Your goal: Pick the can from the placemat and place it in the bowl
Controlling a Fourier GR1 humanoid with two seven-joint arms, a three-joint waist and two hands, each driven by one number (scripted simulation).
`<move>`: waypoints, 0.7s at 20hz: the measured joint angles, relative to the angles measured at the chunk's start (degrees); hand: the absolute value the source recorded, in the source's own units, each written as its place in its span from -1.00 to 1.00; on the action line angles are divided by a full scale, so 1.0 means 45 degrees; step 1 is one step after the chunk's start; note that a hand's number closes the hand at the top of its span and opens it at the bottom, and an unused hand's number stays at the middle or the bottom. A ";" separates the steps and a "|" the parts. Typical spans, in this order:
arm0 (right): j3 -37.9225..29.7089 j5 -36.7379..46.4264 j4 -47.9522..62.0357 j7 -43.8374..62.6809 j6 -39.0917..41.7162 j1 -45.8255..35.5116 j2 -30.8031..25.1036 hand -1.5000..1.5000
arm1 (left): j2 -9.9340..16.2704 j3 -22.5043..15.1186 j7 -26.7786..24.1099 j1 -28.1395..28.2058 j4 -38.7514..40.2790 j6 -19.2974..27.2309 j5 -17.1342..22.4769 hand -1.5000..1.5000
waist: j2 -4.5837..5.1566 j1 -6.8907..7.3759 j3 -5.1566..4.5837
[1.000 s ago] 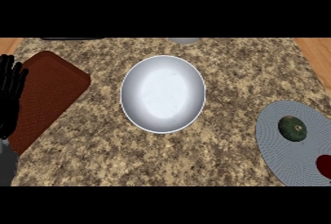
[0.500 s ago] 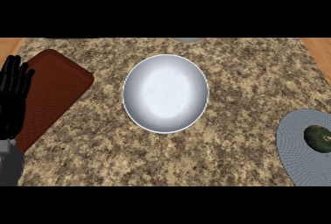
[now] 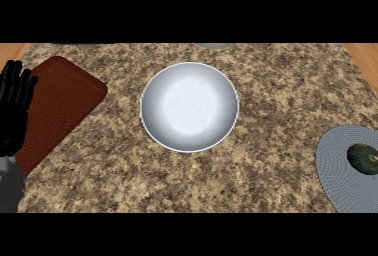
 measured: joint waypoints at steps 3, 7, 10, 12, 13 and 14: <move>0.0283 -0.0195 -0.0045 0.0341 0.0257 -0.1347 0.0255 1.00 | -0.0012 -0.0033 -0.0086 -0.0009 0.0030 -0.0075 0.0000 0.00 | -0.0002 0.0097 -0.0012; 0.1151 -0.0458 -0.0073 0.1280 0.0840 -0.3237 0.0863 1.00 | -0.0062 -0.0112 -0.0037 -0.0201 0.0162 -0.0026 -0.0068 0.00 | 0.0007 0.0163 -0.0030; 0.1995 -0.0622 -0.0067 0.2511 0.1461 -0.4804 0.1300 1.00 | -0.0108 -0.0214 0.0045 -0.0442 0.0224 0.0046 -0.0156 0.00 | 0.0022 0.0246 -0.0034; 0.2614 -0.0699 -0.0036 0.3645 0.1807 -0.5975 0.1658 1.00 | -0.0143 -0.0290 0.0039 -0.0472 0.0201 0.0018 -0.0181 0.00 | 0.0026 0.0367 -0.0041; 0.2932 -0.0732 -0.0013 0.4275 0.1993 -0.6605 0.1845 1.00 | -0.0133 -0.0301 0.0097 -0.0519 0.0165 0.0021 -0.0181 0.00 | 0.0023 0.0411 -0.0042; 0.3260 -0.0762 0.0002 0.4989 0.2252 -0.7219 0.2003 1.00 | -0.0125 -0.0298 0.0107 -0.0503 0.0179 -0.0013 -0.0165 0.00 | 0.0021 0.0428 -0.0041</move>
